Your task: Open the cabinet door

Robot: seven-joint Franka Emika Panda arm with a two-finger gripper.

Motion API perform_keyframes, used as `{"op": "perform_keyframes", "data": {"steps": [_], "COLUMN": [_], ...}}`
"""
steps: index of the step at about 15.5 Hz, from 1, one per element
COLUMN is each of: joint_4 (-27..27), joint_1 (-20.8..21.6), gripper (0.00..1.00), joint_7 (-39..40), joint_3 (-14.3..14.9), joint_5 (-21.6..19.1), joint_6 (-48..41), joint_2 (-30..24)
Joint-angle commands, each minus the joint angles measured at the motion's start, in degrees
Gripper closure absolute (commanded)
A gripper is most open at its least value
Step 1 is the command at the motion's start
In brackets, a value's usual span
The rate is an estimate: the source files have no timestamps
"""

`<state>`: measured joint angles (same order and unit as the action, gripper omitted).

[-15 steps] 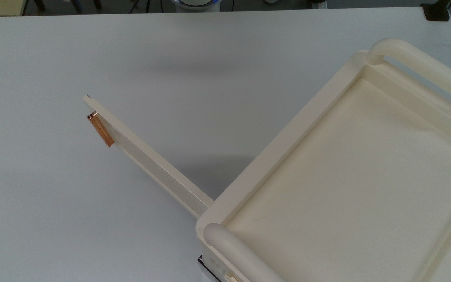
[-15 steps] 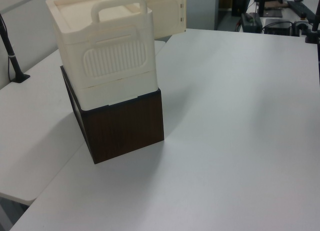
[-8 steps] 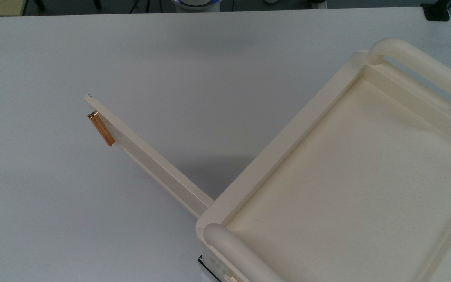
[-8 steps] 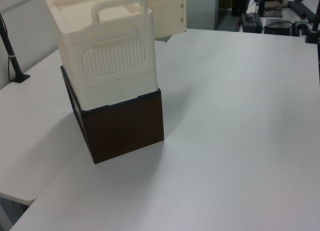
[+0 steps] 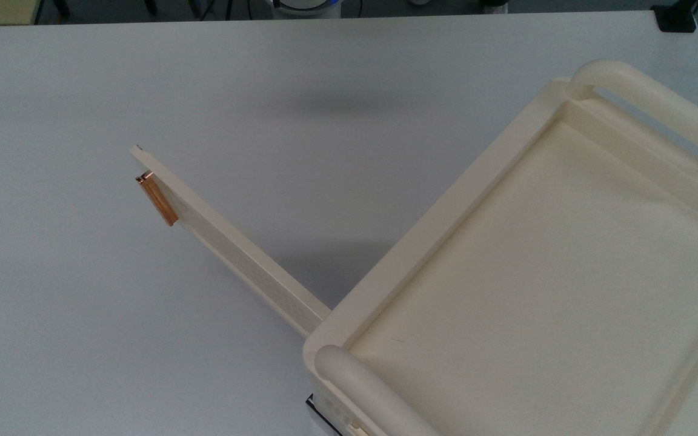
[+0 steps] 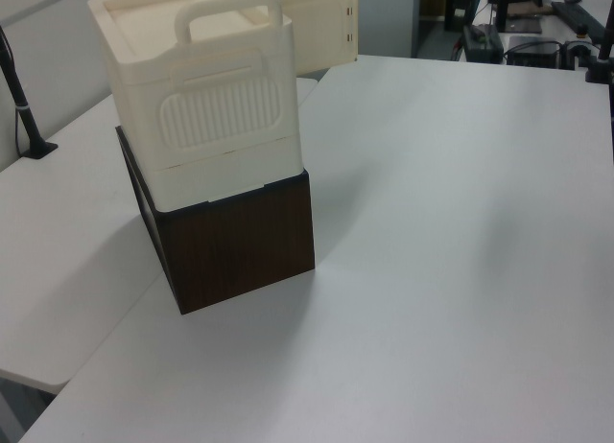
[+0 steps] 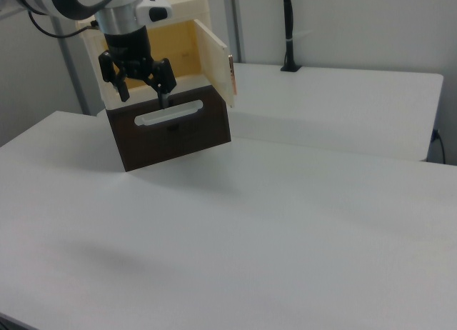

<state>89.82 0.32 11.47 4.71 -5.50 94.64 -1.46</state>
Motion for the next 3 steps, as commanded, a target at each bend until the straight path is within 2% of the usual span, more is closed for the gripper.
{"op": "perform_keyframes", "data": {"steps": [1,3], "joint_4": [0.79,0.88], "joint_1": [0.38,0.38], "gripper": [0.0,0.0], "joint_7": [-1.27,-1.27], "joint_3": [0.47,0.38], "joint_5": [0.93,0.93], "joint_6": [1.34,1.25], "joint_2": [-0.39,-0.48]}}
